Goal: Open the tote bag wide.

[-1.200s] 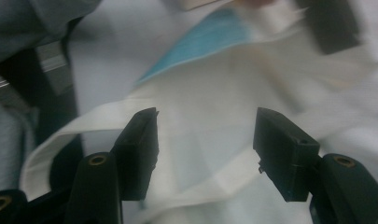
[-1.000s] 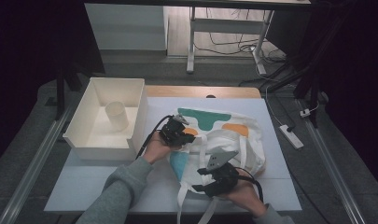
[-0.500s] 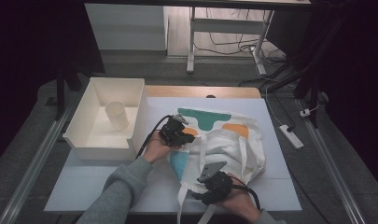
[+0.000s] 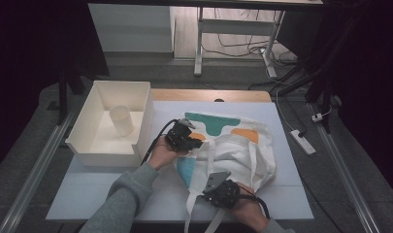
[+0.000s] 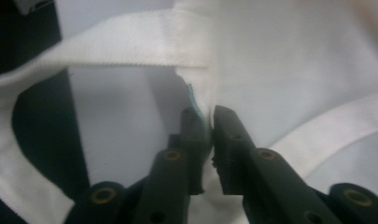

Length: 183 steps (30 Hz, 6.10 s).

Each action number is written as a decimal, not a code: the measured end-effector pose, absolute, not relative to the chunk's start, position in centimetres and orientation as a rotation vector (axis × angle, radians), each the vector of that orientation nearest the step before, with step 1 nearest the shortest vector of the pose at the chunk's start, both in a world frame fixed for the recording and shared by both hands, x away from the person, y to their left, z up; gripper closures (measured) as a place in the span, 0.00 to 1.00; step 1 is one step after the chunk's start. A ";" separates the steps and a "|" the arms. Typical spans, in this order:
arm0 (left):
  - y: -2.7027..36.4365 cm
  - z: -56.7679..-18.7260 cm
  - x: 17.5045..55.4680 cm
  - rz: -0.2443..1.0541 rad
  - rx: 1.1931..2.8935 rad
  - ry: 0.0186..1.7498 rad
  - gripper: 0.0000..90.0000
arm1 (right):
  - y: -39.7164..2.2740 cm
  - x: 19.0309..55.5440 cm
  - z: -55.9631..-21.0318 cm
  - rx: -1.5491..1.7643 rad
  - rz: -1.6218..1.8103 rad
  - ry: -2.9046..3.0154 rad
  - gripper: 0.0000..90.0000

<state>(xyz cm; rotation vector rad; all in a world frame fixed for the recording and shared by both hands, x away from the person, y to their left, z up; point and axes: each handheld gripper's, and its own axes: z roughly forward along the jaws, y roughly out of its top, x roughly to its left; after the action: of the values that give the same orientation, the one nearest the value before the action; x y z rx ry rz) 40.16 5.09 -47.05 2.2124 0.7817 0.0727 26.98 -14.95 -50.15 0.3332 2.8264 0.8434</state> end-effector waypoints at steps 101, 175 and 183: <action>6.7 -45.4 39.7 0.113 2.121 0.758 0.94 | -20.3 35.1 -45.6 0.595 0.945 2.655 0.95; 6.6 -45.0 39.1 0.179 2.105 0.718 0.60 | -21.2 34.2 -44.5 0.701 1.097 2.669 0.48; 6.2 -44.9 38.9 0.176 2.116 0.701 0.59 | -20.4 32.4 -45.7 0.663 1.020 2.735 0.46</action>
<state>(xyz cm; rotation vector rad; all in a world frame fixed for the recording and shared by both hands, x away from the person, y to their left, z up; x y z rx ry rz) 38.86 6.25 -44.89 2.1161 0.7012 0.1759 32.37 -20.38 -45.74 0.6630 2.7348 1.0198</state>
